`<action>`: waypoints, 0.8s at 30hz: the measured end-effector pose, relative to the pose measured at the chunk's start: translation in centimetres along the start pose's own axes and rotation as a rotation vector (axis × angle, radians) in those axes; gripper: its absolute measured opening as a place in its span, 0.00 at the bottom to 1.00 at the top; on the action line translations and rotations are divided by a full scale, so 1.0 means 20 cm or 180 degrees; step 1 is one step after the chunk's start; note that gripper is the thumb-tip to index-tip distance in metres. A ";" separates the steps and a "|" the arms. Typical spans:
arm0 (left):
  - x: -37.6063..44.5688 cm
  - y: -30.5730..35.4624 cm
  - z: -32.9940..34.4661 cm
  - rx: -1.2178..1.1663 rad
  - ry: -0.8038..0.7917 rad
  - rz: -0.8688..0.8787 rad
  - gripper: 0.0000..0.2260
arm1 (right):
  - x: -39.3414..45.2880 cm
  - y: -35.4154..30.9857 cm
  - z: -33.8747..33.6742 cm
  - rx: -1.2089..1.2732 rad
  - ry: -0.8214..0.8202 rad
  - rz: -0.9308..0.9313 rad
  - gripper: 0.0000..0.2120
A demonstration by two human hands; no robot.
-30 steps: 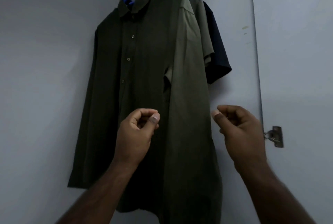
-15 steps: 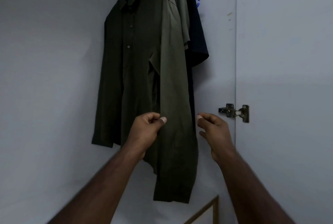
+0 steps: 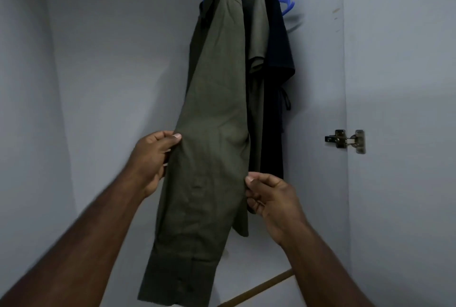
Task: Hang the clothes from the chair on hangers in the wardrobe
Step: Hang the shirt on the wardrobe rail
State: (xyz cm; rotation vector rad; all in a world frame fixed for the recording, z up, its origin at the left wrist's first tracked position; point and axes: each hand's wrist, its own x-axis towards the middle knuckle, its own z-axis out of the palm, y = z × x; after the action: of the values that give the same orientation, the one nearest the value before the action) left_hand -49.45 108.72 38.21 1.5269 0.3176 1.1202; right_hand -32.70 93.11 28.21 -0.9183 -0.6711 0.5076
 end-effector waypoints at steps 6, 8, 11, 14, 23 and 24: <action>0.00 0.05 -0.22 -0.0018 0.0200 0.0000 0.06 | -0.07 0.01 0.27 -0.0088 -0.0213 -0.0080 0.09; 0.00 0.07 -0.27 -0.0038 0.0254 0.0043 0.07 | -0.06 0.00 0.34 -0.0151 -0.0306 -0.0120 0.08; 0.01 0.09 -0.35 -0.0061 0.0312 0.0082 0.07 | -0.05 0.00 0.40 -0.0184 -0.0398 -0.0424 0.04; 0.01 0.12 -0.41 0.0035 0.0377 0.0156 0.08 | -0.05 0.04 0.47 -0.0116 -0.0430 -0.0310 0.02; 0.03 0.11 -0.53 0.0217 0.0568 0.0295 0.08 | 0.01 0.10 0.58 -0.0600 -0.0417 0.0175 0.03; 0.03 0.10 -0.53 0.0208 0.0596 0.0322 0.09 | 0.02 0.10 0.59 -0.0629 -0.0449 0.0233 0.03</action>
State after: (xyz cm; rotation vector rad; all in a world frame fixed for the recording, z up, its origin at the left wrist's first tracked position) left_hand -58.15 115.11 39.13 1.5117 0.4113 1.3484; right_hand -41.17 100.89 31.76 -1.1028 -0.8286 0.5823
